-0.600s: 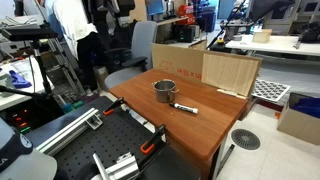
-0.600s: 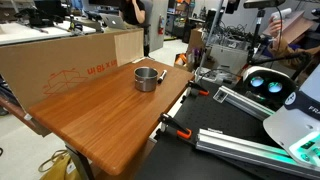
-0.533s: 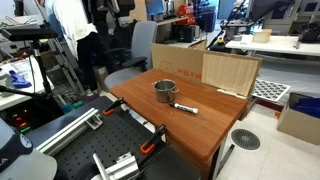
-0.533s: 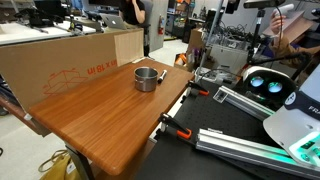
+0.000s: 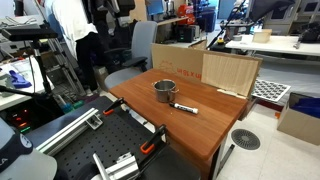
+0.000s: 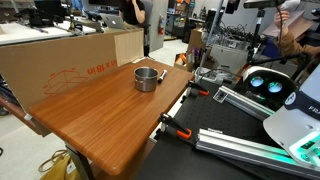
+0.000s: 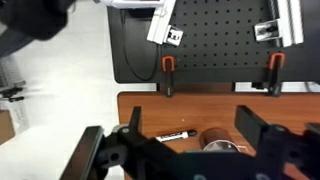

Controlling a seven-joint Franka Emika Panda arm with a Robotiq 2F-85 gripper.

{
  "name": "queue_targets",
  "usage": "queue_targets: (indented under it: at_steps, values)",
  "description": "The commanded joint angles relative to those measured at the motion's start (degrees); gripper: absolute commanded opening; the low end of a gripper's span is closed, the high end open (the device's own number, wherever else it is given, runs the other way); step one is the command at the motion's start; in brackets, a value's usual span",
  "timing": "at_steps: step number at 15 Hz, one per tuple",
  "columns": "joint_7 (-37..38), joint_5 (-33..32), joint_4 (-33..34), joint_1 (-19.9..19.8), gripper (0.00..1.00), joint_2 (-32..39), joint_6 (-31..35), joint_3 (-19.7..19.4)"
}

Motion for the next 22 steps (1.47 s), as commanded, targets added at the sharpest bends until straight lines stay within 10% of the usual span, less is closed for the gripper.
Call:
queue_targets:
  at_steps: [1, 11, 22]
  values:
    - [0.39, -0.38, 0.13, 0.65, 1.0, -0.02, -0.24, -0.54]
    - [1.99, 16.25, -0.92, 0.8, 1.0, 7.58, 2.74, -7.5]
    - [3.51, 42.26, 12.39, -0.96, 1.0, 33.33, 4.85, -14.03]
